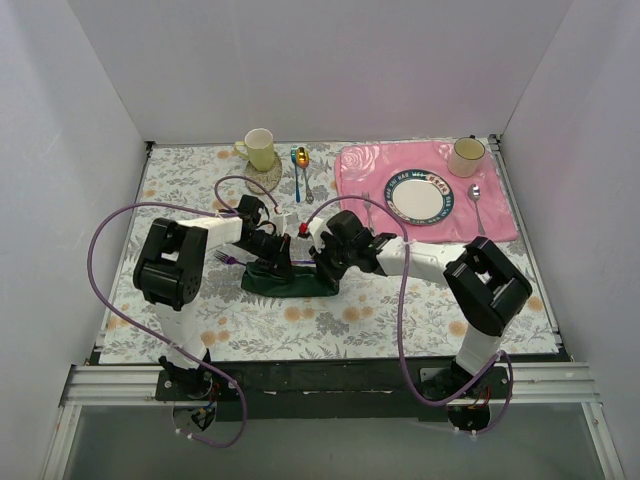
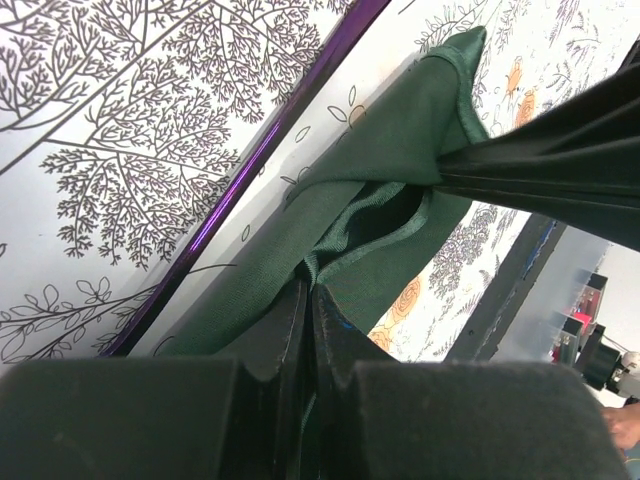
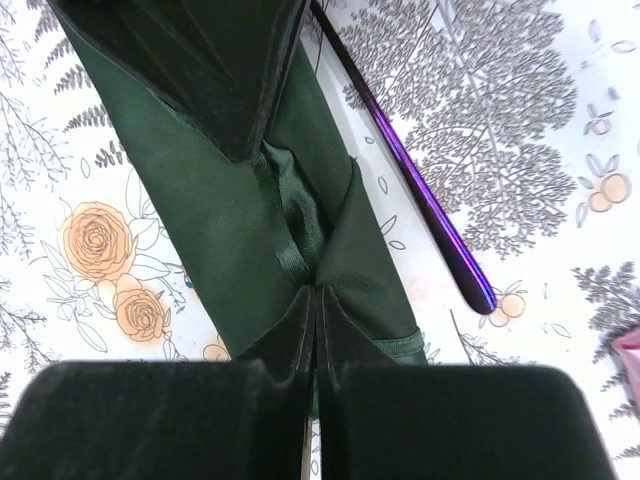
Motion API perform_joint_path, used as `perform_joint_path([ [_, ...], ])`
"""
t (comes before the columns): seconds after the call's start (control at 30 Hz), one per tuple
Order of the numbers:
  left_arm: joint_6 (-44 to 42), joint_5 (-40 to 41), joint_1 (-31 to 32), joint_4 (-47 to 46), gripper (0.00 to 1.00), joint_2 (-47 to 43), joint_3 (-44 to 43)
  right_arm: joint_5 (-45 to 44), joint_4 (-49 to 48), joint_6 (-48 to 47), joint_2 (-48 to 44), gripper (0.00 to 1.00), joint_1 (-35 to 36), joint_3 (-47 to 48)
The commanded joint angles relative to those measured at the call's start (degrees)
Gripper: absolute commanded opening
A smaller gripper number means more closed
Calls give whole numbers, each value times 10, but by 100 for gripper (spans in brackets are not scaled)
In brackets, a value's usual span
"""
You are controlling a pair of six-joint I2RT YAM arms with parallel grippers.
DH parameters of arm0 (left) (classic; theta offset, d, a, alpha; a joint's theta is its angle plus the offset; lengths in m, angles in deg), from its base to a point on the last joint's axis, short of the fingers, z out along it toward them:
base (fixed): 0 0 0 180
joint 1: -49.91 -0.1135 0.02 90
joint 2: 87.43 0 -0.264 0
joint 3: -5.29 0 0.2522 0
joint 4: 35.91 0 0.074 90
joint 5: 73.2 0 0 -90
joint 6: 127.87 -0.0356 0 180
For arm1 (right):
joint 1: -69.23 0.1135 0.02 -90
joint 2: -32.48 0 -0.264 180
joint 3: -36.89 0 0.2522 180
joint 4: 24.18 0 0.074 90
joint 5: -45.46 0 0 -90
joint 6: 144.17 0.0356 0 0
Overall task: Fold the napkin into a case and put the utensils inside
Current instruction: Stuff the top corner of the smaller-rectangle-folded napkin at the center of the board.
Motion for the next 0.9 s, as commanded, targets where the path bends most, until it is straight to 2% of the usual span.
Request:
perform_joint_path([
  [0.0,-8,46,3,-2,0,19,0,-13,13,20,-39,1,-1,35],
  [0.2,2,53,3,6,0,32,-10,-10,29,17,-33,2,0,46],
  [0.23,3,52,3,9,0,37,-12,-9,32,15,-30,4,0,48],
  [0.3,9,50,3,11,0,43,-20,-4,40,10,-25,20,0,52],
  [0.33,10,50,3,16,0,46,-22,-4,43,8,-25,30,0,52],
  [0.37,14,49,3,18,0,51,-25,-6,42,7,-22,44,0,52],
  [0.47,16,43,3,25,0,58,-32,-14,51,0,-9,71,0,60],
  [0.5,18,42,3,23,0,59,-32,-21,53,-2,-6,73,0,66],
  [0.6,19,41,3,25,0,60,-33,-28,48,-14,5,73,1,68],
  [0.67,20,41,3,25,0,61,-31,-30,47,-21,15,69,1,71],
  [0.87,28,31,3,26,0,65,-34,-35,30,-43,35,63,4,58],
])
